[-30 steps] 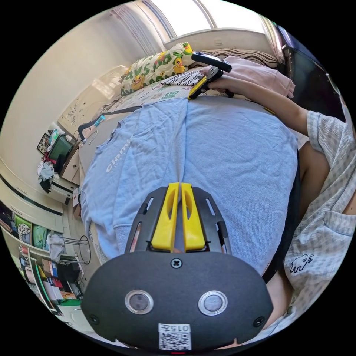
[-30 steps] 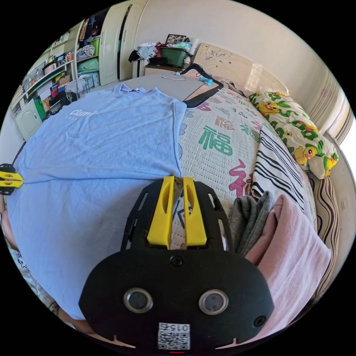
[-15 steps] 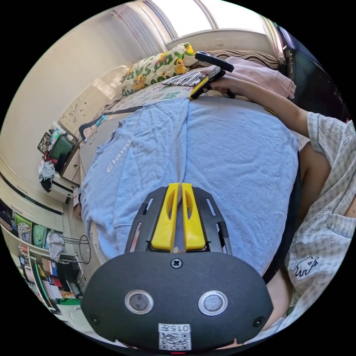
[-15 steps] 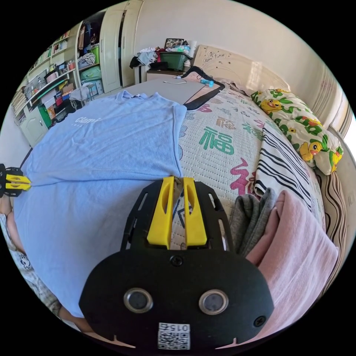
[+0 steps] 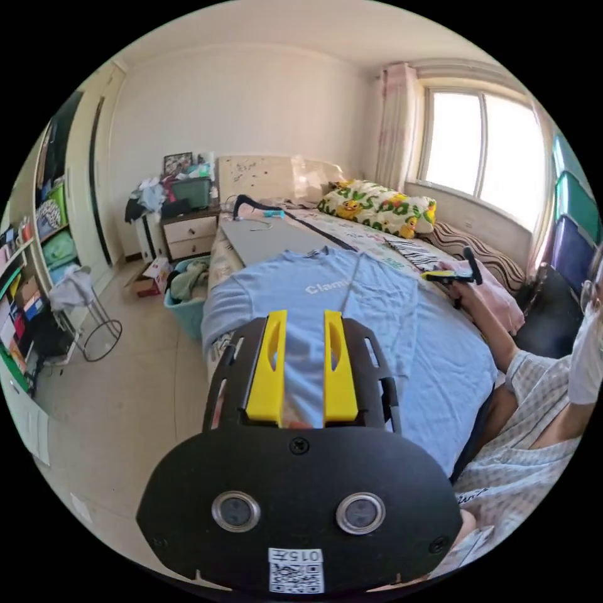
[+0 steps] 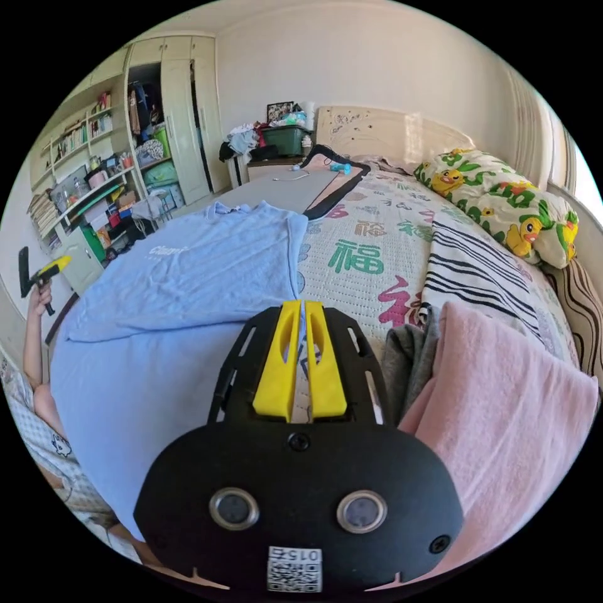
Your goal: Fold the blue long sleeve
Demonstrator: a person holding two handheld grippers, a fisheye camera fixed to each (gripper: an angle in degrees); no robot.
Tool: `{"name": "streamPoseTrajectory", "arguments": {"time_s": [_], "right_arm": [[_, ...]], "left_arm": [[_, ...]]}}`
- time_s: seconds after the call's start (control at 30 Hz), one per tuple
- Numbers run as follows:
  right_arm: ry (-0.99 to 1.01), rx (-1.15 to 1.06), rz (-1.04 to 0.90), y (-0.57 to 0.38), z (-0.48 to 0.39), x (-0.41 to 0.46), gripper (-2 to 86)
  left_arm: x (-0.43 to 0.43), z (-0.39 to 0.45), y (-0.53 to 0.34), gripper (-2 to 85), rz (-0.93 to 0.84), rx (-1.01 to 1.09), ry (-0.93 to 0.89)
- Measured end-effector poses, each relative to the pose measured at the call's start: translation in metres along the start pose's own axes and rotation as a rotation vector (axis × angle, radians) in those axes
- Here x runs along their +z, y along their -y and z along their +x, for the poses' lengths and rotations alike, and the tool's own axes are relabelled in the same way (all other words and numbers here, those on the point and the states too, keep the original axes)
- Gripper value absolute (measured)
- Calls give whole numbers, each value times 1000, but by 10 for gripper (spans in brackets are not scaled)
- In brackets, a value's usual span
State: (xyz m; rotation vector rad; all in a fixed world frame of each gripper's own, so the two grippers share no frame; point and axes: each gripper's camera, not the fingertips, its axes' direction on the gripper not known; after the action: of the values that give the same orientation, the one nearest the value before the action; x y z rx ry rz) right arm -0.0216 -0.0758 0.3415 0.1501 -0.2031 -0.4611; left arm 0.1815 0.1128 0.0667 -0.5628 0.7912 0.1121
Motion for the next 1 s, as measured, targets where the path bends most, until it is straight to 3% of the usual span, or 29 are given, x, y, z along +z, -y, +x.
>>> {"name": "streamPoseTrajectory", "arguments": {"time_s": [0.1,0.23,0.33,0.47,0.57,0.7,0.83,1.0], "right_arm": [[-47,-131,101,13,-64,-24,45],[131,-464,98,55,-223,-10,69],[308,-707,-8,70,-355,40,79],[261,-912,-98,73,-504,125,95],[148,-984,-201,72,-569,187,91],[-16,-1004,-331,66,-598,244,26],[53,-938,-308,60,-595,244,-7],[156,-813,-245,57,-579,216,-10]], "left_arm": [[53,-49,-56,103,-118,-20,206],[121,-100,-115,114,-162,-163,129],[167,-113,-146,122,-109,-219,67],[221,-102,-166,138,-91,-150,40],[251,-101,-181,146,-58,-160,56],[299,-96,-204,145,-121,-216,63],[321,-81,-213,130,-138,-267,30],[320,-62,-218,77,-103,-298,112]]}}
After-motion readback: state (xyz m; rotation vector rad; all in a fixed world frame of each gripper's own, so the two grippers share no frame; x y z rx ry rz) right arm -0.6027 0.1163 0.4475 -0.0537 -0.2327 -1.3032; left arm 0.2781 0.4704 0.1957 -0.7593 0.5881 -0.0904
